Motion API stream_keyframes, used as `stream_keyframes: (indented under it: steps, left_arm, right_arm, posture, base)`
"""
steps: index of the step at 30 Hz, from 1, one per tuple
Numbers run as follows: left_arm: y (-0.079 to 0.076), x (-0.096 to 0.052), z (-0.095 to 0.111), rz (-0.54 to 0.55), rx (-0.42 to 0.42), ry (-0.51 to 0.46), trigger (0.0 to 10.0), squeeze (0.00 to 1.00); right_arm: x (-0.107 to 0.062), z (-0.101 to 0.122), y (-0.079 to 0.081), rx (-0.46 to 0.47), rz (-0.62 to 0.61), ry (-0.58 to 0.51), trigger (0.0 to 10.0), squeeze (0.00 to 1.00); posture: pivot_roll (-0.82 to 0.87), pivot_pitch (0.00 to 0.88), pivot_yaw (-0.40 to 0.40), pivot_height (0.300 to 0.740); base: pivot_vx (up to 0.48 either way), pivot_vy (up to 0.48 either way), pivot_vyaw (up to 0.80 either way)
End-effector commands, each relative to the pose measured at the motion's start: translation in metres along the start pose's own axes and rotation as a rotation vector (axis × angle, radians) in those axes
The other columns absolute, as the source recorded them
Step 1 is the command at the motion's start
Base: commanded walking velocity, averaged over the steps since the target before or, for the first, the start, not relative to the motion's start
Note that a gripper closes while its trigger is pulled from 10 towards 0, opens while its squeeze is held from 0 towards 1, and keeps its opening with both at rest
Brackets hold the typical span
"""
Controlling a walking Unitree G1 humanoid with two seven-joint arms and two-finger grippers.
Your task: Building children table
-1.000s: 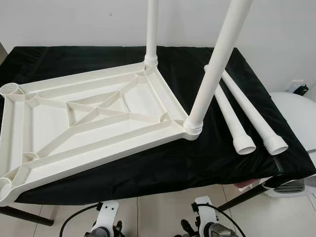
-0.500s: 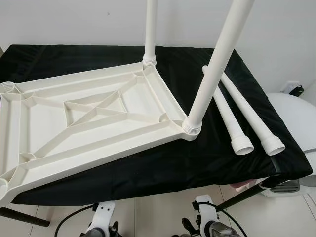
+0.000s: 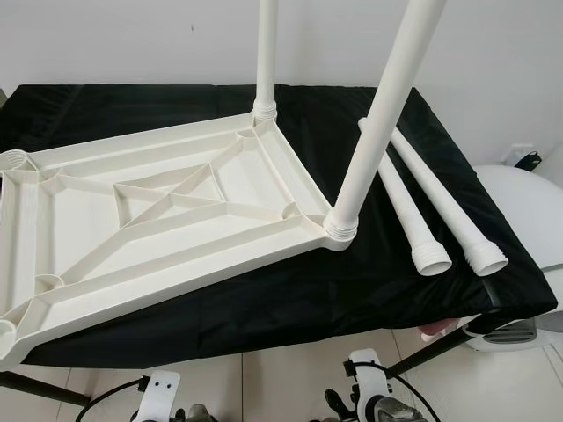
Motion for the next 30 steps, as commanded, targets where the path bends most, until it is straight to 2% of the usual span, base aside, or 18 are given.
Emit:
stream_keyframes:
  steps: [1,6,8,12,16,21,30]
  left_arm:
    - [-0.007,0.000,-0.003,-0.021,0.020,0.022,10.0,0.00]
    - [-0.007,0.003,0.013,-0.024,0.020,-0.016,10.0,0.00]
    - [-0.006,0.005,0.026,-0.028,0.033,-0.049,10.0,0.00]
    - [-0.006,0.007,0.035,-0.031,0.043,-0.067,10.0,0.00]
    - [-0.006,0.007,0.037,-0.033,0.041,-0.073,10.0,0.00]
    - [-0.014,0.005,0.025,-0.051,0.036,-0.056,10.0,0.00]
    - [-0.016,0.005,0.024,-0.049,0.020,-0.059,10.0,0.00]
  right_arm:
    - [-0.002,-0.010,0.001,0.030,-0.008,0.026,10.0,0.00]
    - [-0.001,-0.010,0.003,0.034,-0.005,0.026,10.0,0.00]
    - [-0.001,-0.011,0.005,0.037,-0.003,0.026,10.0,0.00]
    - [-0.001,-0.011,0.006,0.037,-0.004,0.028,10.0,0.00]
    - [-0.001,-0.012,0.006,0.035,-0.006,0.029,10.0,0.00]
    - [-0.001,-0.011,0.006,0.043,-0.007,0.026,10.0,0.00]
    - [-0.001,-0.012,0.005,0.030,-0.007,0.029,10.0,0.00]
  posture:
    - [0.03,0.080,0.024,0.740]
    - [0.03,0.078,0.026,0.740]
    - [0.03,0.076,0.032,0.740]
    - [0.04,0.081,0.033,0.740]
    - [0.04,0.079,0.032,0.740]
    - [0.04,0.091,0.032,0.740]
    - [0.05,0.097,0.023,0.740]
  base:
    - [0.000,0.000,0.00]
    - [0.000,0.000,0.00]
    - [0.000,0.000,0.00]
    - [0.000,0.000,0.00]
    - [0.000,0.000,0.00]
    - [0.000,0.000,0.00]
    - [0.000,0.000,0.00]
Point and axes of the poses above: a point about 5 cm out from each wrist's last joint towards the gripper, its own x axis pointing out of the wrist towards the gripper, its own z axis along the axis of the wrist's last joint, y = z × x, the point moved 4 cm from there along x, pointing out of the wrist towards the gripper, and after that the axes turned 1 degree about x, right-handed, at the moved point
